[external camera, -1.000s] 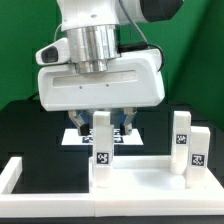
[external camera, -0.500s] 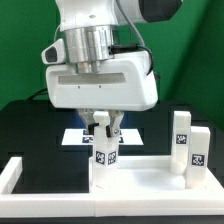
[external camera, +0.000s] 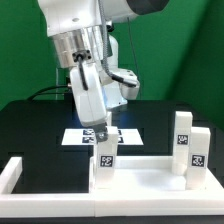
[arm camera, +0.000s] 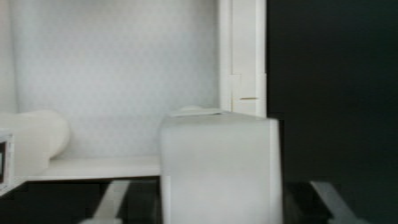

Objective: Assemble desk

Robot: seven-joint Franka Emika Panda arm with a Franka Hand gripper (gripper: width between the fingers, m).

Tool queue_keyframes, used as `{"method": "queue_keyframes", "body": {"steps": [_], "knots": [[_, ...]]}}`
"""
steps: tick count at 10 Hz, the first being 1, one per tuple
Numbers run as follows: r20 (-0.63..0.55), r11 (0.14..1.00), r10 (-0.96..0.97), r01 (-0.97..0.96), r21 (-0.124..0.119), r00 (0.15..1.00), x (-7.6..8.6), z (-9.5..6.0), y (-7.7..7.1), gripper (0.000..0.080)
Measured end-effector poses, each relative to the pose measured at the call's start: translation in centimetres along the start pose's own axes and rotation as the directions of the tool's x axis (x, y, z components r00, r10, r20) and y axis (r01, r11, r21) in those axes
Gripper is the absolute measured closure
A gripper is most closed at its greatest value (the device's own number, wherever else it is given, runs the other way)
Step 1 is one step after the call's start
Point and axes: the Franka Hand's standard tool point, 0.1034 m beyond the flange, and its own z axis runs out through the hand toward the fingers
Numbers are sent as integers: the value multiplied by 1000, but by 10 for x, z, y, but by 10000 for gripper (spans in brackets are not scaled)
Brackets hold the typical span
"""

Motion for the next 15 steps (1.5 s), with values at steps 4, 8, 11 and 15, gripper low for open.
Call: {"method": "queue_keyframes", "body": {"steps": [4,8,11,15], "knots": [[-60,962,-271,272,21,961,-1,7,-1,265],[-70,756,-654,653,-39,753,-1,12,5,157],[-48,352,-936,929,-114,349,0,6,5,150],[-32,211,-977,970,-123,209,9,6,6,263]]}}
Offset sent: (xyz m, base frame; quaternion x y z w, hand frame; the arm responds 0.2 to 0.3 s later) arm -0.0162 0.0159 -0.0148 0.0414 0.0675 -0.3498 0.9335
